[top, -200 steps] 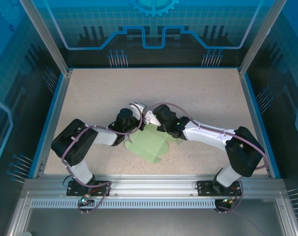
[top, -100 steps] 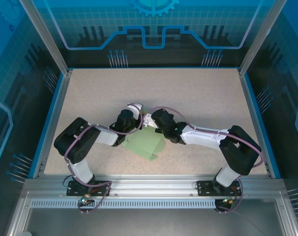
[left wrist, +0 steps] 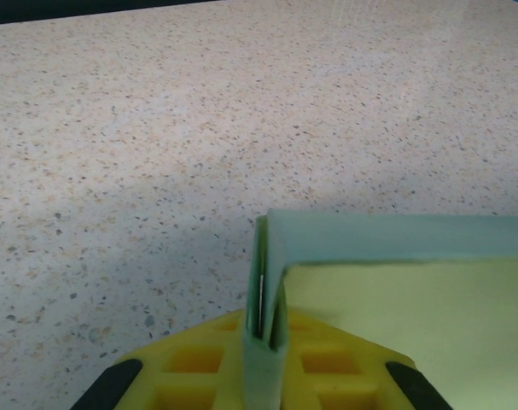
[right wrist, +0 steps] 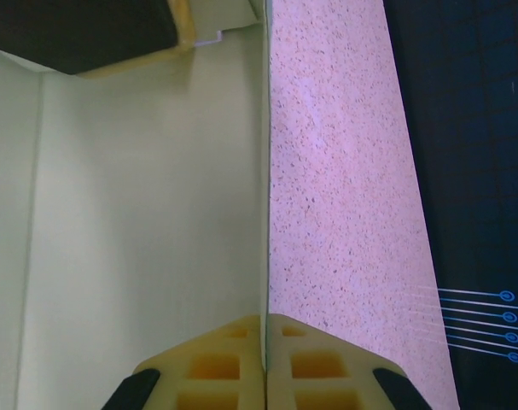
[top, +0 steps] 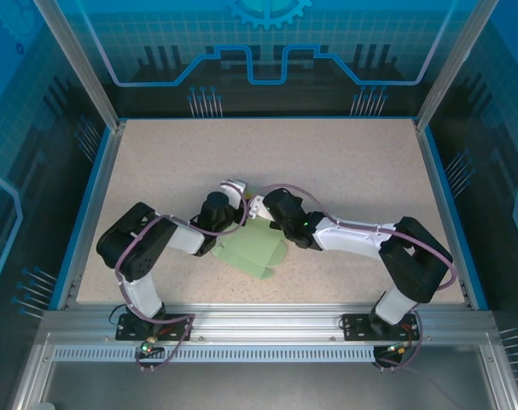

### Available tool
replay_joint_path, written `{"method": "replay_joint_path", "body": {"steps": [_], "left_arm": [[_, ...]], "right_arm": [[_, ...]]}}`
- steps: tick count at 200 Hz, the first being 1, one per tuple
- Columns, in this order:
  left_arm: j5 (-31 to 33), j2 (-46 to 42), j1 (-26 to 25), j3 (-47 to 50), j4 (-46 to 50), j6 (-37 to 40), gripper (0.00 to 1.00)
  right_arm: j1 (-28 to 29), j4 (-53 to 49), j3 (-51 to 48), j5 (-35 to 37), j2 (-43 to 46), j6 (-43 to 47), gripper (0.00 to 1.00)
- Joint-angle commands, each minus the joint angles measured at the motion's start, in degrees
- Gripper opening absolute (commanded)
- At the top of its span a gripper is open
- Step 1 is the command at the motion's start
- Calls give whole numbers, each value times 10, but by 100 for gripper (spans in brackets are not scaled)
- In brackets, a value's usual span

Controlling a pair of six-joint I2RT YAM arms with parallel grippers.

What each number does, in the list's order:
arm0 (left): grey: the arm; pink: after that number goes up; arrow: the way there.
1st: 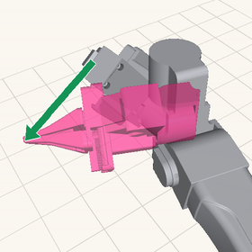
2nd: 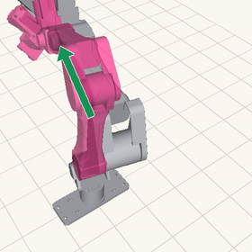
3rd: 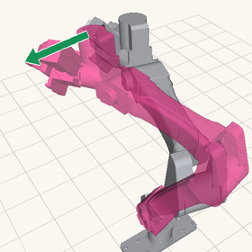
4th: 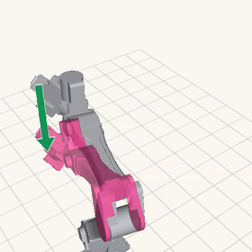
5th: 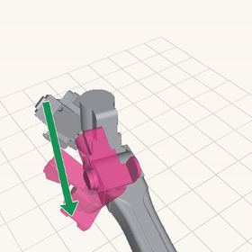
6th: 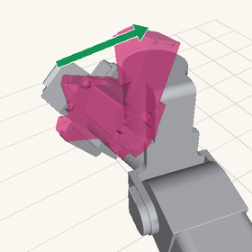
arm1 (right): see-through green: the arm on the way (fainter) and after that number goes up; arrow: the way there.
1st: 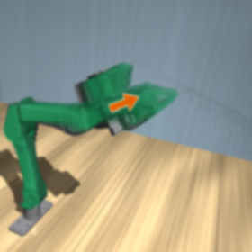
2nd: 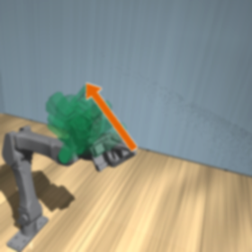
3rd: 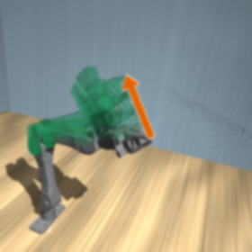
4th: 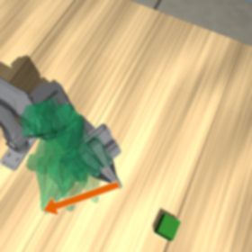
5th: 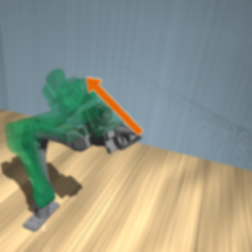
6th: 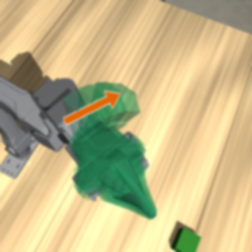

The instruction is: Fold the paper box

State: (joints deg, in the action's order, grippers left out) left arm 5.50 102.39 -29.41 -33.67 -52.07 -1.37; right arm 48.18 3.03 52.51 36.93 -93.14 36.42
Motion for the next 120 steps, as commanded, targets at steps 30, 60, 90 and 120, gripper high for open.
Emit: {"method": "replay_joint_path", "body": {"steps": [30, 60, 90, 120], "left_arm": [[-57, 6, -5, 8, -54, 8, 21], [-55, 0, -5, 9, -50, 8, 25], [-59, -8, -4, 12, -36, 9, 36], [-66, -13, -4, 13, -19, 5, 43]], "right_arm": [[-17, -19, -7, 27, -2, -1, 2], [-17, -21, -10, 26, 6, 1, 2], [-20, -25, -10, 26, 14, 1, 2], [-20, -26, -10, 24, 23, -2, 2]]}}
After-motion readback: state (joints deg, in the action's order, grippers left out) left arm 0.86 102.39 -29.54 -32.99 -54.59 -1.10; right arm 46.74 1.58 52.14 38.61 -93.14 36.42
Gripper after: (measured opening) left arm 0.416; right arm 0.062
